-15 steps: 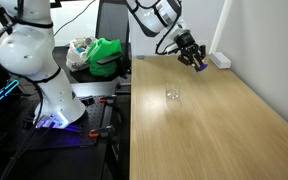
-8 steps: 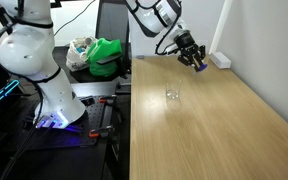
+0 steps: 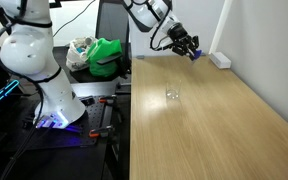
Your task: Put the marker in the glass cup
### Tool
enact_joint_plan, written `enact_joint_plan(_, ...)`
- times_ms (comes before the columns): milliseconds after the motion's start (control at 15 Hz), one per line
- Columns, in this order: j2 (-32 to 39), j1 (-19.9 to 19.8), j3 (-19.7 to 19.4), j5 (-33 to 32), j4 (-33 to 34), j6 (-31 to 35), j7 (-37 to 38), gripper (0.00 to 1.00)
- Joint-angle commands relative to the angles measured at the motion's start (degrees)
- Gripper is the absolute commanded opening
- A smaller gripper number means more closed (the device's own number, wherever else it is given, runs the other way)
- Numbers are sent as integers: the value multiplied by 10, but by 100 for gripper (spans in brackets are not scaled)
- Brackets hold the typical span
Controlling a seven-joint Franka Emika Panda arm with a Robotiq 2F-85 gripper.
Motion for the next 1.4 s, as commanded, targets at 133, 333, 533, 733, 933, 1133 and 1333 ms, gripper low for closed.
enact_joint_plan(133,-14,18,30,-2,-14,-82,23,6)
enact_joint_plan(333,-12,20,39,5,-17,-108,22,6)
enact_joint_plan(533,-9,18,44,11,-23,-112,19,6)
enact_joint_plan(733,-5,17,46,15,-34,-105,23,6)
enact_joint_plan(933,-1,14,46,16,-46,-95,24,6)
enact_joint_plan(1133,8,13,46,17,-54,-87,22,6)
enact_joint_plan(1333,21,12,46,13,-54,-80,22,6)
